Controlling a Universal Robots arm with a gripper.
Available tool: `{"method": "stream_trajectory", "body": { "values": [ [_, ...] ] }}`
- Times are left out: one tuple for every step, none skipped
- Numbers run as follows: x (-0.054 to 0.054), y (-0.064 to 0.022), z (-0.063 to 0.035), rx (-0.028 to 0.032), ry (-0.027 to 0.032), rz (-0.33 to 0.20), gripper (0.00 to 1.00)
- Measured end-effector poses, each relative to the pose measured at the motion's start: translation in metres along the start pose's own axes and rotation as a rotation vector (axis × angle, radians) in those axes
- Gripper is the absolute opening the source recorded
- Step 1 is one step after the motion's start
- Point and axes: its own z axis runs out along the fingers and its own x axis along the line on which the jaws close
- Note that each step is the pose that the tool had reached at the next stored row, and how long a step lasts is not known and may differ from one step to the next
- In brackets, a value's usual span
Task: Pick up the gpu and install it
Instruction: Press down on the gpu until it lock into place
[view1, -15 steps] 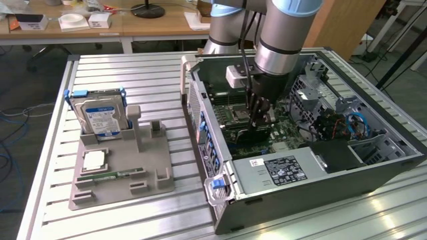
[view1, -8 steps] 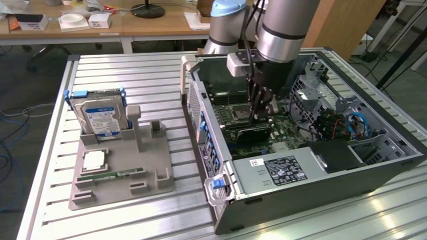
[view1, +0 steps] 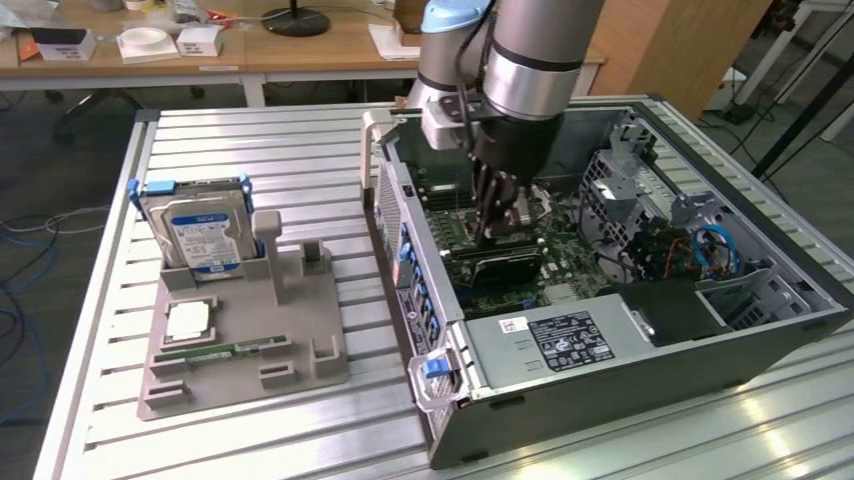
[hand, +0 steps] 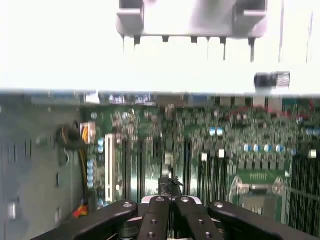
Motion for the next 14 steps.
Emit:
{"method": "stream_trajectory", "body": {
  "values": [
    [0.000, 0.0043, 0.0000, 0.0001, 0.0008, 0.000, 0.11],
    [0.000, 0.0088, 0.0000, 0.0000, 0.0020, 0.000, 0.11],
    [0.000, 0.0133, 0.0000, 0.0001, 0.0035, 0.000, 0.11],
    [0.000, 0.0160, 0.0001, 0.0001, 0.0039, 0.000, 0.11],
    [0.000, 0.0175, 0.0001, -0.0001, 0.0040, 0.001, 0.11],
    [0.000, 0.0183, 0.0001, -0.0022, 0.0042, 0.001, 0.11],
    [0.000, 0.0186, 0.0000, -0.0078, 0.0043, 0.001, 0.11],
    [0.000, 0.0189, -0.0001, -0.0172, 0.0044, 0.001, 0.11],
    [0.000, 0.0192, -0.0001, -0.0271, 0.0044, 0.001, 0.11],
    [0.000, 0.0196, -0.0001, -0.0371, 0.0045, 0.001, 0.11],
    [0.000, 0.0201, -0.0002, -0.0470, 0.0047, 0.001, 0.11],
    [0.000, 0.0208, -0.0004, -0.0562, 0.0049, 0.000, 0.11],
    [0.000, 0.0218, -0.0005, -0.0630, 0.0050, 0.001, 0.11],
    [0.000, 0.0229, -0.0006, -0.0681, 0.0051, 0.000, 0.11]
  ]
}}
